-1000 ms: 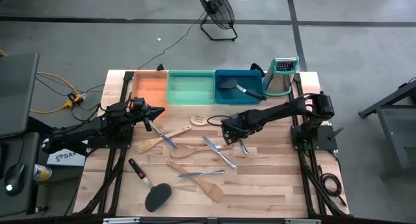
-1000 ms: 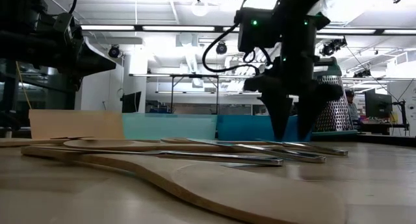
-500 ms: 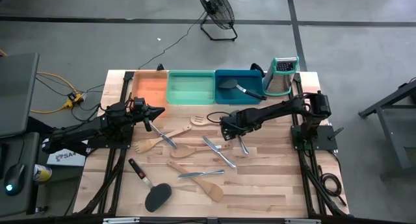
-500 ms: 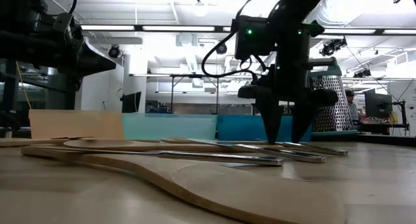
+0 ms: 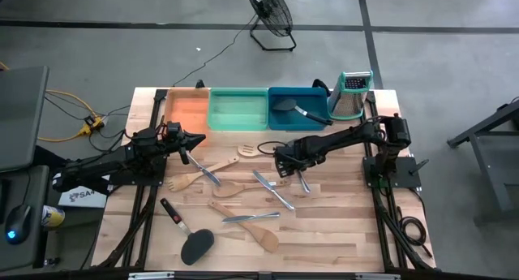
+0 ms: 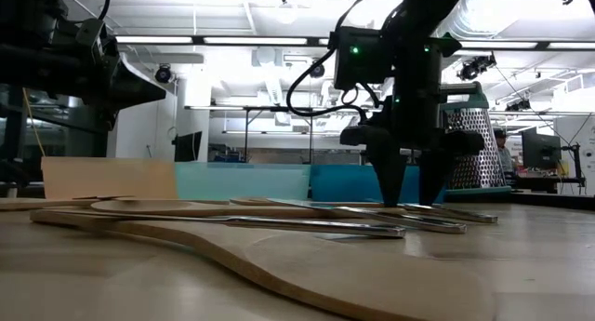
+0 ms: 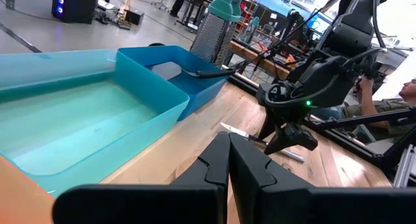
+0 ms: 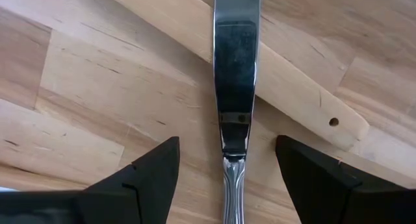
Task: Pick & Place Kitchen Items
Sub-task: Put the silver table knife into the green bin
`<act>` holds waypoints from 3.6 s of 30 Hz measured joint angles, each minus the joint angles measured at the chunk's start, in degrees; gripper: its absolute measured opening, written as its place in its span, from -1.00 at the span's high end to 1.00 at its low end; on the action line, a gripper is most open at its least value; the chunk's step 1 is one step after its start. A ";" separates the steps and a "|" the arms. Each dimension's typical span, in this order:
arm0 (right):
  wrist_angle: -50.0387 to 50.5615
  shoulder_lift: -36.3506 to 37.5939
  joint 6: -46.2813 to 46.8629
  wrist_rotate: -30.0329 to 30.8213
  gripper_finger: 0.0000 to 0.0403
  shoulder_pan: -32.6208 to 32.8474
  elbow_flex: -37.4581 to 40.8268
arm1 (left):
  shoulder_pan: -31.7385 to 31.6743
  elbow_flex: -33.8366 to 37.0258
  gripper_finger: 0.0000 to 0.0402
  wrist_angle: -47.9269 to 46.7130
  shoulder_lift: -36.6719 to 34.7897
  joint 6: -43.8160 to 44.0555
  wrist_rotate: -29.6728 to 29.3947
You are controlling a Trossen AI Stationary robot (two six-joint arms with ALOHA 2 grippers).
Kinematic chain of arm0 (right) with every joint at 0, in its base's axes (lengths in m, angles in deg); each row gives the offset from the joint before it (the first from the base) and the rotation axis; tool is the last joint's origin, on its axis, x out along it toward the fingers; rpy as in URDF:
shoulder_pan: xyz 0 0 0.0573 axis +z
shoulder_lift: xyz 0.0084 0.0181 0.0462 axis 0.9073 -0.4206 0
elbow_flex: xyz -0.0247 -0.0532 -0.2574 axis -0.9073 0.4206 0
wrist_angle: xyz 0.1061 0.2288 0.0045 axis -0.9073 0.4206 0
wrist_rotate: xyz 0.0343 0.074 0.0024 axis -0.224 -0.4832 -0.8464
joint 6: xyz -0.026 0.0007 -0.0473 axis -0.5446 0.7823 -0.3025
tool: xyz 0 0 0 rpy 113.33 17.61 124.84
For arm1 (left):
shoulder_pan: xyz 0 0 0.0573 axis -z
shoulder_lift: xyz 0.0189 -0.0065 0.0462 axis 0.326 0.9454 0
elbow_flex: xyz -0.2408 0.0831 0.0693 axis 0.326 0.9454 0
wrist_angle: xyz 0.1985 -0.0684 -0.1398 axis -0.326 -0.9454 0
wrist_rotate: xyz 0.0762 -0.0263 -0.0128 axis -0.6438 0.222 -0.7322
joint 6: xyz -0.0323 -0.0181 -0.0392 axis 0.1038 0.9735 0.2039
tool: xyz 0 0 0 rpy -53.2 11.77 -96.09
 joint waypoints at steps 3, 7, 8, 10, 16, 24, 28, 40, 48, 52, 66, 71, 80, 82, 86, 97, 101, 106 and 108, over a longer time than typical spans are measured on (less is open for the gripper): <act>0.15 -0.04 -0.22 -0.31 -0.13 -0.34 0.03 | 0.00 0.00 0.97 -0.01 0.01 0.00 0.00; 0.31 -0.11 -0.45 -0.21 0.07 -0.51 0.09 | 0.00 0.00 0.97 0.01 0.01 0.00 0.00; 0.28 -0.12 -0.82 -0.12 0.12 -0.51 0.09 | 0.00 0.00 0.97 0.00 0.01 0.00 0.00; 0.25 -0.15 -1.59 -0.15 0.21 -0.51 0.07 | 0.00 0.00 0.97 0.01 0.00 0.00 0.00; 0.23 -0.20 -1.71 -0.13 0.41 -0.53 0.09 | 0.00 0.00 0.97 0.02 0.01 0.00 0.00; 0.27 -0.26 -1.78 -1.36 0.72 -0.60 0.15 | 0.00 0.00 0.97 0.00 0.00 0.00 0.00; 0.29 -0.26 -2.75 -1.84 0.84 -0.68 0.15 | 0.00 0.00 0.97 0.02 0.00 0.00 0.00; -0.37 3.02 -5.79 -5.28 0.84 -1.00 0.47 | 0.00 0.00 0.97 0.02 0.00 0.00 0.00; -0.60 4.47 -7.58 -5.56 0.84 -1.24 0.40 | 0.00 0.00 0.97 0.00 0.01 0.00 -0.02; -0.33 6.31 -8.67 -6.03 0.84 -1.08 0.37 | 0.00 0.00 0.97 0.02 0.00 0.00 -0.03; -8.71 21.77 -16.66 1.96 0.84 -1.14 0.28 | 0.00 0.00 0.97 0.02 0.00 0.00 0.06; -12.56 25.28 -20.07 5.72 0.84 -1.14 0.28 | 0.00 0.00 0.97 -0.01 0.01 0.00 0.08; -20.58 26.53 -24.21 7.89 0.84 -1.16 0.20 | 0.00 0.00 0.97 0.02 0.00 0.00 -0.18; -23.01 26.54 -24.38 7.89 0.84 -1.16 0.20 | 0.00 0.00 0.97 0.03 0.00 0.01 -0.20; -27.46 26.56 -25.29 7.89 0.84 -1.16 0.20 | 0.00 0.00 0.97 0.06 0.00 3.44 -0.20; -40.21 26.56 -30.11 7.85 0.84 -2.00 0.20 | 0.00 0.00 0.97 6.89 0.07 10.73 -1.03; -42.07 26.56 -30.43 7.58 0.84 -2.75 0.20 | 0.00 0.00 0.97 13.88 0.17 11.49 0.56; -45.66 26.03 -31.47 5.51 0.84 -3.73 0.20 | 0.00 -0.32 0.97 20.40 0.87 11.58 4.89; -47.56 25.68 -31.88 4.37 0.84 -3.69 0.20 | 0.00 -1.23 0.97 19.49 1.89 11.53 5.49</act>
